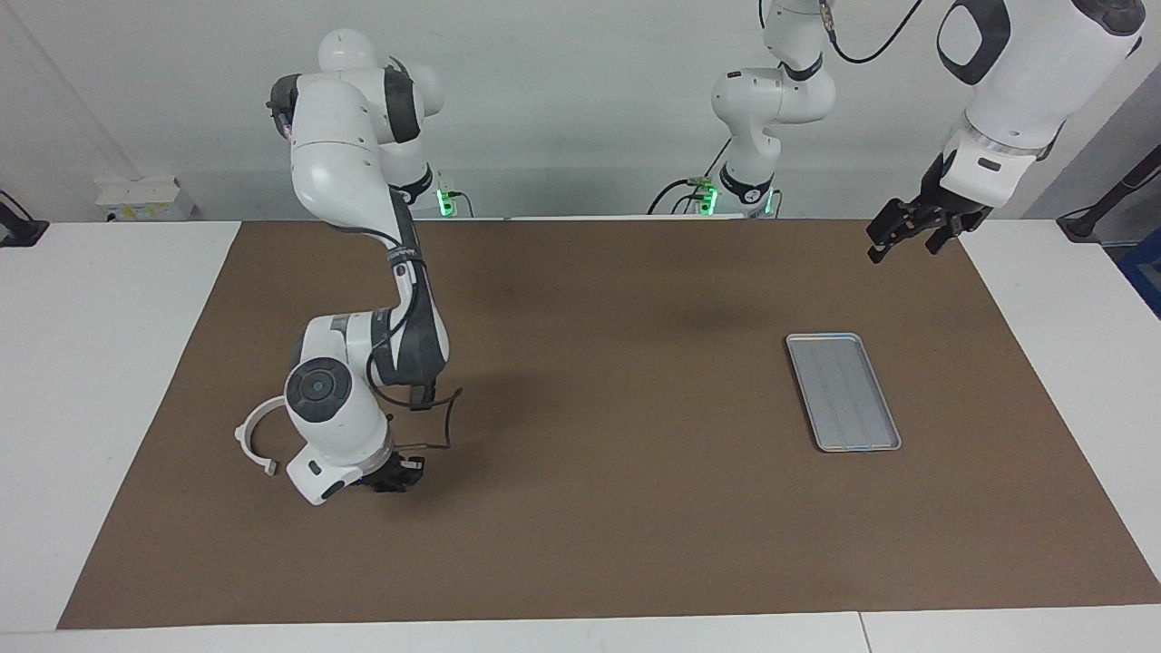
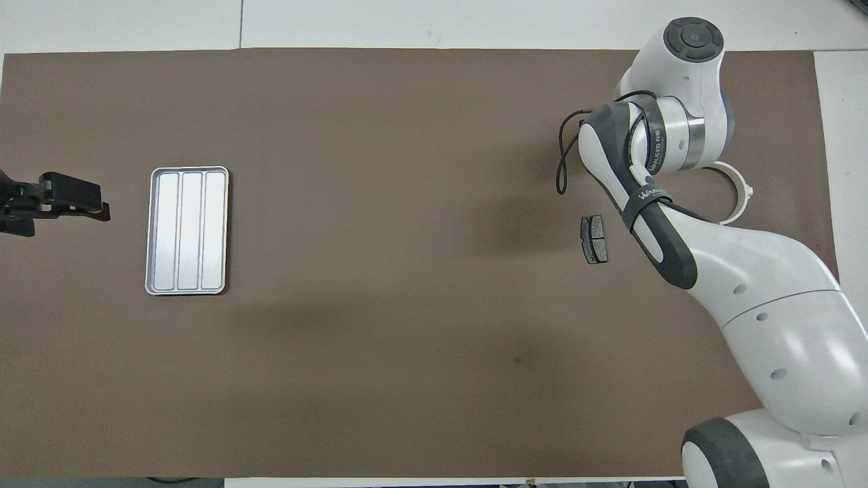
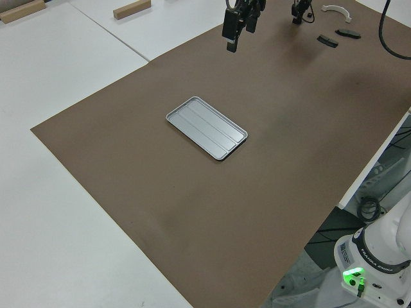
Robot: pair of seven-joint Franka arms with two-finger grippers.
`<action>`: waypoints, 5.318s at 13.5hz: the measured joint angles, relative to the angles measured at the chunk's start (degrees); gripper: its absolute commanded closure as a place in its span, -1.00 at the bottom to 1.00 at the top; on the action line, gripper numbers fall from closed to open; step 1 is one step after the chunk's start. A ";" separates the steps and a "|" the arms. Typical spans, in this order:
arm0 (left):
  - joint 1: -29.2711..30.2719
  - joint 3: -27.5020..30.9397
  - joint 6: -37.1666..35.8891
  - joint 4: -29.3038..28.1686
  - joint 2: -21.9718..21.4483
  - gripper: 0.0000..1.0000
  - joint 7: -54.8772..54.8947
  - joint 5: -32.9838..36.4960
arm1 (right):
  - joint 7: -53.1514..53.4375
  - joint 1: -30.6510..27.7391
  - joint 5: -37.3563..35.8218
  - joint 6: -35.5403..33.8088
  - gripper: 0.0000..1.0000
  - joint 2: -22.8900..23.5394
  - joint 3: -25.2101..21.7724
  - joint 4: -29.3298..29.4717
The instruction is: Pick bearing gear from pile to tray
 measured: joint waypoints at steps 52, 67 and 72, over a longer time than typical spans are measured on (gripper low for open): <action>0.00 -0.03 -0.17 -0.02 0.00 -1.00 0.00 0.00 | 6.80 0.85 2.47 -15.98 -1.00 -4.37 1.50 10.06; -21.15 -1.77 16.63 2.53 20.79 -1.00 -40.75 -1.01 | -2.60 -6.77 -2.81 -7.01 -0.83 -0.58 1.57 3.39; -24.76 -1.65 29.10 2.47 30.48 -1.00 -46.74 -0.98 | -2.60 -6.98 -2.82 -6.95 -0.83 -0.49 1.57 2.33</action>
